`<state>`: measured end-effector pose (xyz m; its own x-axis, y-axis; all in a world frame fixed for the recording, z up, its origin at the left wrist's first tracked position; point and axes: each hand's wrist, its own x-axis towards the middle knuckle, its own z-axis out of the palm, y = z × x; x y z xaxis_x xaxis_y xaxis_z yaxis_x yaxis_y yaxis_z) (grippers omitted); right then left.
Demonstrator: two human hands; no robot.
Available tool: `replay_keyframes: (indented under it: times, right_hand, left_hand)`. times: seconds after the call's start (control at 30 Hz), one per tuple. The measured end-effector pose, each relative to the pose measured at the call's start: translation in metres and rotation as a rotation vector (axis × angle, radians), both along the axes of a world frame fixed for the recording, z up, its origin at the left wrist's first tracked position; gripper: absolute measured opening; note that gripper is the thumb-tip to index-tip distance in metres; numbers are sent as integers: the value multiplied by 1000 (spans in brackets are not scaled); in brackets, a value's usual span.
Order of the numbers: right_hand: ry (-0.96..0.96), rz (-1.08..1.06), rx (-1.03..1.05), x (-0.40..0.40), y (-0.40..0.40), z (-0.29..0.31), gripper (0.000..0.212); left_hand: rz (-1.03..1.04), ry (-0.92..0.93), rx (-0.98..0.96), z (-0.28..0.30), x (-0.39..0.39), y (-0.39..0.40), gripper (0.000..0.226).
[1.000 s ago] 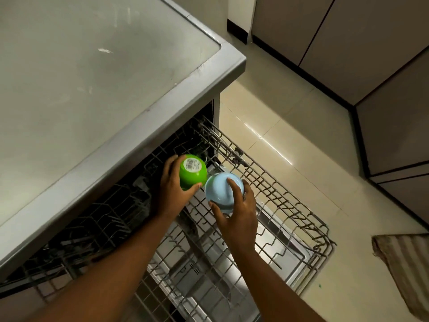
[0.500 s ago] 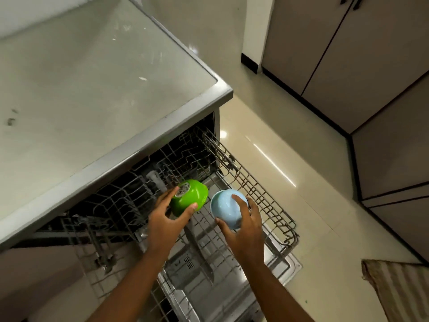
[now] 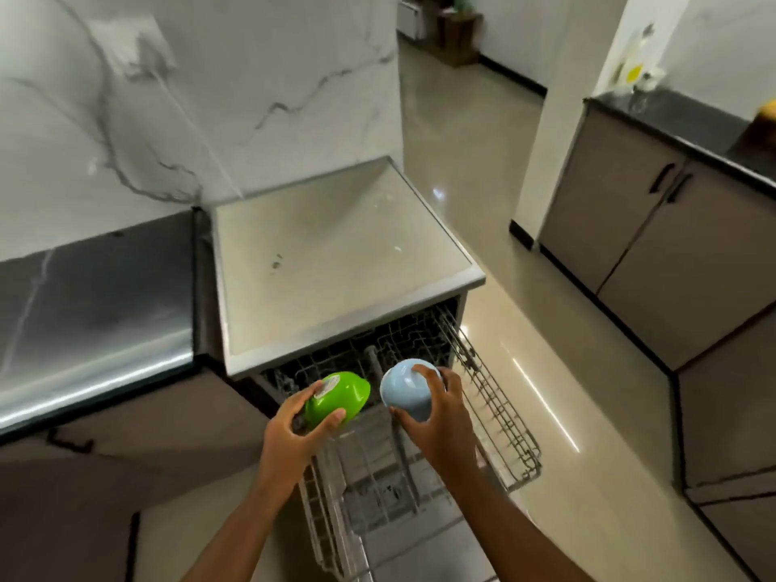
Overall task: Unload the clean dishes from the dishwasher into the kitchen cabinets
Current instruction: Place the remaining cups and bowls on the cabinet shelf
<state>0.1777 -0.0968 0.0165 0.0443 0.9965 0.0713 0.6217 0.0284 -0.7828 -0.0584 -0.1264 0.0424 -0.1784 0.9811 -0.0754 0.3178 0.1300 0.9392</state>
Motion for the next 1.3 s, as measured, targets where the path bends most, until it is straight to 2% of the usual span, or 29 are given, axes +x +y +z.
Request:
replay_keyframes:
  times: [0.23, 0.43, 0.7, 0.8, 0.93, 1.07, 1.2, 1.3]
  right_hand:
    - [-7, 239, 150, -92, -27, 89, 75]
    - [-20, 333, 245, -199, -59, 157, 74]
    - [46, 400, 369, -324, -88, 255, 72]
    - [48, 423, 406, -356, -88, 292, 72]
    - [66, 471, 447, -390, -78, 332, 71]
    - [99, 502, 514, -422, -51, 372, 73]
    - [125, 506, 564, -455, -5, 409, 82]
    - [159, 509, 617, -481, 38, 436, 83]
  left_hand:
    - [74, 72, 238, 85, -95, -61, 64]
    - [175, 224, 401, 146, -206, -116, 60]
    - [321, 404, 485, 248, -334, -175, 69]
    - [381, 412, 524, 286, -363, -184, 64]
    - [446, 428, 576, 325, -390, -183, 55]
    - [454, 484, 605, 362, -420, -161, 72]
    - [448, 492, 633, 397, -446, -123, 73]
    - [453, 503, 676, 426, -467, -83, 65]
